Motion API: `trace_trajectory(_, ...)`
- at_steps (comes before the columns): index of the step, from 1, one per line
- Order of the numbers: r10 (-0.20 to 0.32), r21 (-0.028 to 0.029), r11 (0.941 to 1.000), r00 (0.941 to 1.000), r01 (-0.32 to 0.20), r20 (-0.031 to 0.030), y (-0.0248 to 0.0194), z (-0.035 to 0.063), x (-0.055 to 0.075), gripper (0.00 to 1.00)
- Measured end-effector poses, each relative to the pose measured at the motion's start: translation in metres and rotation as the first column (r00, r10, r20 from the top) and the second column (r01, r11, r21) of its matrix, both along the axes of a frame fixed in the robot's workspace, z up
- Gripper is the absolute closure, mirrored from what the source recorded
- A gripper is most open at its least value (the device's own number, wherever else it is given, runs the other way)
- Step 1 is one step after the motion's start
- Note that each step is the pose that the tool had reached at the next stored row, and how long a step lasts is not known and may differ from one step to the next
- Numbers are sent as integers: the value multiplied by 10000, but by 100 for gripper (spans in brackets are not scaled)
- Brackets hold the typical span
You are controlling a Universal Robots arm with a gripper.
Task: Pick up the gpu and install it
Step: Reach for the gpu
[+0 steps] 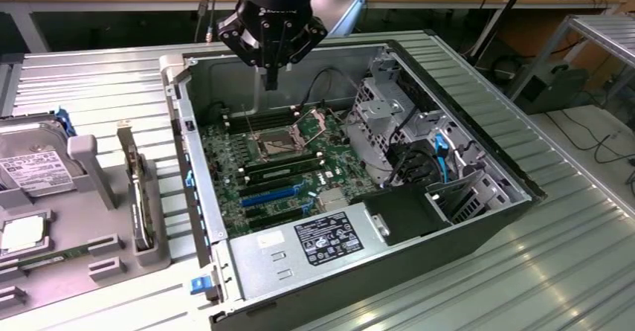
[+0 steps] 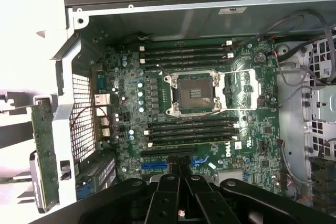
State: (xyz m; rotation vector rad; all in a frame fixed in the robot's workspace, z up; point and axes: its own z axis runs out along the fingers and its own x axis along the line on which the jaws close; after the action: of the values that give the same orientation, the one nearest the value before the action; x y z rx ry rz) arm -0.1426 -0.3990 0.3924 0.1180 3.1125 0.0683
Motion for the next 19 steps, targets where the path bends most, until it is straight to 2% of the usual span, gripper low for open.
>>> trace_trajectory(3, 0, 9, 10000, 10000, 0, 0, -10, 0, -23, 89)
trace_trajectory(10, 0, 31, 10000, 10000, 0, 1, -66, 0, -121, 89)
trace_trajectory(19, 0, 30, 10000, 10000, 0, 0, -73, 0, -255, 89)
